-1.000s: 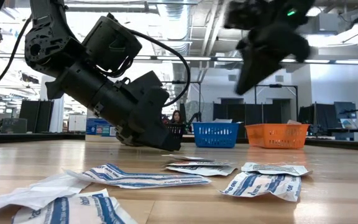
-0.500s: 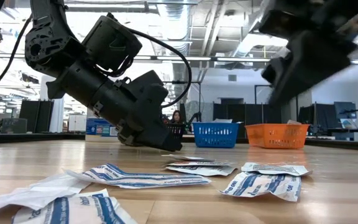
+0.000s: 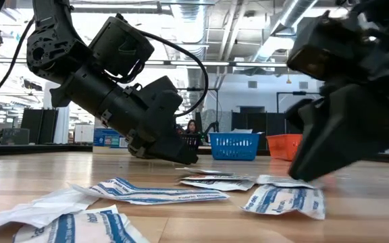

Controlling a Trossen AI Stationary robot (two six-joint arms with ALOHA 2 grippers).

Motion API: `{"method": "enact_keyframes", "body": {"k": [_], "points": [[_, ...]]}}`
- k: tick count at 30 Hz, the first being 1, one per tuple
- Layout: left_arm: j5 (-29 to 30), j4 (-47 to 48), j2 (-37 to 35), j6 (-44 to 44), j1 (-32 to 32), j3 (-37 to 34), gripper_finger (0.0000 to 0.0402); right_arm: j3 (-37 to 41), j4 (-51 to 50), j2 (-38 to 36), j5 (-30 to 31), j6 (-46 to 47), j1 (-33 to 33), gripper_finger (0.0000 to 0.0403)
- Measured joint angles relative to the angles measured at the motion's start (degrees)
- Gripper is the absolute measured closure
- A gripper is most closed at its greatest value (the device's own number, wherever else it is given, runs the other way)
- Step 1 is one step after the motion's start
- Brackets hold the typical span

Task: Pick & Place First Aid Supplies
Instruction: Put the black towelette pack into the black bin

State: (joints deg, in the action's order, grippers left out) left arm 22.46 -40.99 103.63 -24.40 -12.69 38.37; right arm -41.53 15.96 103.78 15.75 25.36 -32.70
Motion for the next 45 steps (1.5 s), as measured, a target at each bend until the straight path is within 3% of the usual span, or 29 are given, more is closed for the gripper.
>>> {"method": "enact_keyframes", "body": {"k": [7,14,19,28,36,45], "points": [[0.0,0.0,0.0,0.1,0.0,0.0,0.0298,-0.4,-3.6,0.2,0.3,-3.0,0.7,0.0335],[0.1,0.0,0.0,0.1,0.0,0.0,0.0298,-0.4,-6.4,0.2,-0.5,-3.1,2.7,0.0395],[0.1,0.0,0.0,0.1,0.0,0.0,0.0298,-0.3,-6.3,0.1,-2.1,-3.2,3.8,0.0394],[0.2,0.0,0.0,0.1,0.0,0.0,0.0298,-0.8,-9.7,-8.7,-1.2,-4.5,3.9,0.0396],[0.2,0.0,0.0,0.1,0.0,0.0,0.0298,-0.7,-12.4,-8.9,-1.5,-4.5,6.4,0.0344],[0.2,-0.2,0.0,0.1,0.0,0.0,0.0298,-0.8,10.5,0.2,-5.0,-12.8,8.1,0.0247]]}}
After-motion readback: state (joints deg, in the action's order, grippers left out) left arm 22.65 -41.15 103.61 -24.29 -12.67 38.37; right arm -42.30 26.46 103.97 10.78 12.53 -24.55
